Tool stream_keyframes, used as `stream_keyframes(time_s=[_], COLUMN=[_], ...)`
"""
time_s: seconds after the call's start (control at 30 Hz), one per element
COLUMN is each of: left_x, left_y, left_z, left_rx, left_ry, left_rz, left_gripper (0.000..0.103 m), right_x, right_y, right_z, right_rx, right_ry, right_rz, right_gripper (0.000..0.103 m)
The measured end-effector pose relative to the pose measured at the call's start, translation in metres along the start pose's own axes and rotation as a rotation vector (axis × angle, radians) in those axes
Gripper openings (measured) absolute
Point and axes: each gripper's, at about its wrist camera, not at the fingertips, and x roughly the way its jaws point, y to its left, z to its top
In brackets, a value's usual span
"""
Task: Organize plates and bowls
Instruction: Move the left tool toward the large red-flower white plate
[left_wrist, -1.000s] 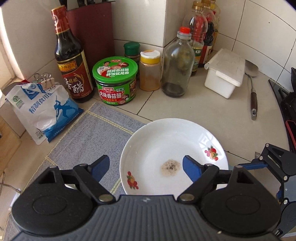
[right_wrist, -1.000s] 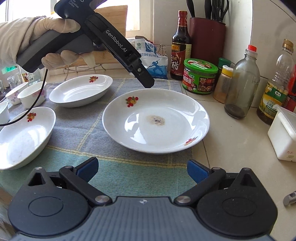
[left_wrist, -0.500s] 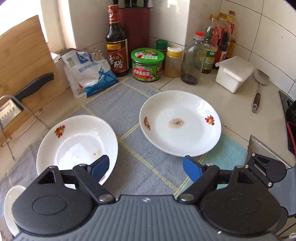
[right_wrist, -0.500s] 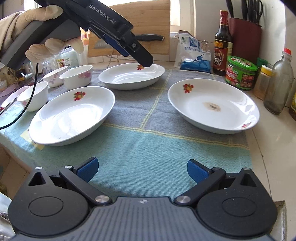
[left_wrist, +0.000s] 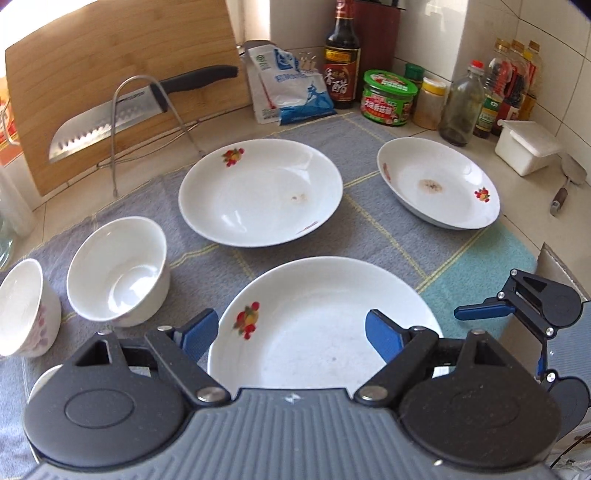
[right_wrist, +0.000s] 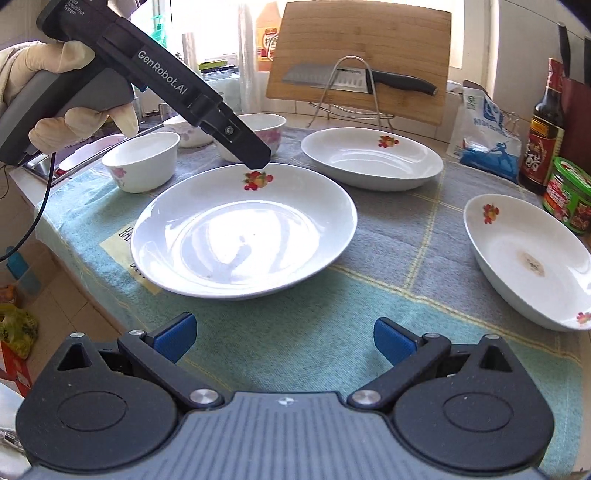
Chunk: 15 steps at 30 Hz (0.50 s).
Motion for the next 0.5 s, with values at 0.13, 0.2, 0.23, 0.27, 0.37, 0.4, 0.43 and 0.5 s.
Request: stream_keyframes(time_s=[0.13,0.2,0.23,0.27,0.37,0.4,0.43,0.5], left_x=[0.002,0.006,0.009,0.012,0.022,0.026,0.029,0.035], left_y=[0.017,0.023,0.026,0.028,0.033,0.034,0.035,0.037], left_z=[-0.006,-0.006,-0.006,-0.006,-0.005,-0.004,-0.003,-0.001], left_rx=[-0.036,-0.046,-0.050,-0.053,-0.056,-0.059,-0.061,-0.063], left_ry=[0.021,0.038,0.045,0.051,0.078,0.090,0.101,0.124], left_rz=[0.008,-0.004,-0.006,-0.005,-0.020,-0.028,-0.038,-0.058], left_gripper=[0.087,0.087,0.087,0.087,0.087,0.087,0.087,0.087], right_x=[0.012,0.015,0.017,0.018,0.022,0.023,0.023,0.023], right_y=[0.006,0.008,0.010,0.011,0.013,0.013,0.012,0.010], right_z=[0.003,0.004,0.004,0.004,0.005,0.006,0.006,0.005], right_rx=[-0.046,-0.070,-0.082,-0.088,-0.118,-0.123,-0.129,-0.139], right_ry=[0.000,-0.002,-0.004,-0.003,-0.012,-0.013,-0.015,-0.025], right_rz=[0.023,0.037,0.044,0.047,0.050,0.053,0.059,0.072], right_gripper=[0.103,0.103,0.103,0.103,0.103,0.103,0.103,0.103])
